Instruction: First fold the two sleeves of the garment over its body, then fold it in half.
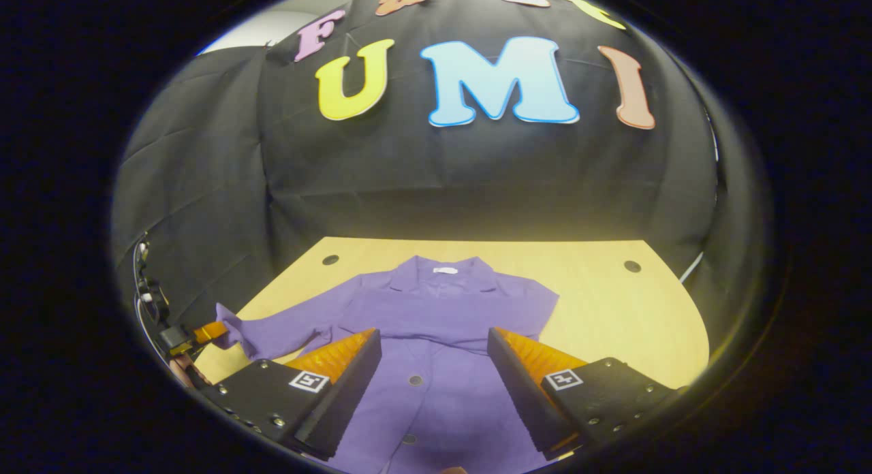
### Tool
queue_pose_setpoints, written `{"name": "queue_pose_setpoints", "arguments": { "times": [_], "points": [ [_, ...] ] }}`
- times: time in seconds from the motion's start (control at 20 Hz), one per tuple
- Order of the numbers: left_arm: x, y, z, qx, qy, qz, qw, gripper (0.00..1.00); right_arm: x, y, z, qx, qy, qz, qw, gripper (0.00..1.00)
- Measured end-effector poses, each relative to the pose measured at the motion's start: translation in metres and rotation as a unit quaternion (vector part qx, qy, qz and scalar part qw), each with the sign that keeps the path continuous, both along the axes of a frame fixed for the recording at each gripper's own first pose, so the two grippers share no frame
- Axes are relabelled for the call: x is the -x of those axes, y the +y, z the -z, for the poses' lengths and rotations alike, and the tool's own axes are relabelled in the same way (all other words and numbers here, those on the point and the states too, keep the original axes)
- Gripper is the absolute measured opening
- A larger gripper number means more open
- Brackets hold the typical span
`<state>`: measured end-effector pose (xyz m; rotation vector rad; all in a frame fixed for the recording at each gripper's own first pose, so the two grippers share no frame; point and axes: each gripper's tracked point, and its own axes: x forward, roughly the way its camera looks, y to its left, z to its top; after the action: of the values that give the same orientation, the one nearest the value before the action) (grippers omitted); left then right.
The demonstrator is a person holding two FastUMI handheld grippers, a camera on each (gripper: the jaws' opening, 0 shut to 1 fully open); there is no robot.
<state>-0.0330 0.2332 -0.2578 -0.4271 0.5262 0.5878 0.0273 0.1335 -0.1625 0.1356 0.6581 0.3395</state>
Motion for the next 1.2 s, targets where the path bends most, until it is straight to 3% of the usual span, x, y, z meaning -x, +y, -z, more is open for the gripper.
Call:
{"name": "queue_pose_setpoints", "arguments": {
  "times": [0.35,0.6,0.85,1.2],
  "points": [
    [-0.088,-0.108,-0.025,0.023,-0.036,0.081,0.996,0.07,-0.004,-0.075,0.012,0.003,0.011,0.059,0.998,0.99],
    [-0.136,-0.192,-0.040,0.021,-0.046,0.149,0.988,0.07,-0.005,-0.115,0.020,0.014,0.011,0.078,0.997,0.99],
    [-0.177,-0.277,-0.052,0.009,-0.052,0.221,0.974,0.07,-0.001,-0.144,0.036,0.019,0.023,0.079,0.996,0.99],
    [-0.221,-0.390,-0.040,-0.029,-0.038,0.329,0.943,0.06,-0.008,-0.181,0.052,0.035,0.021,0.066,0.997,0.99]
  ]
}}
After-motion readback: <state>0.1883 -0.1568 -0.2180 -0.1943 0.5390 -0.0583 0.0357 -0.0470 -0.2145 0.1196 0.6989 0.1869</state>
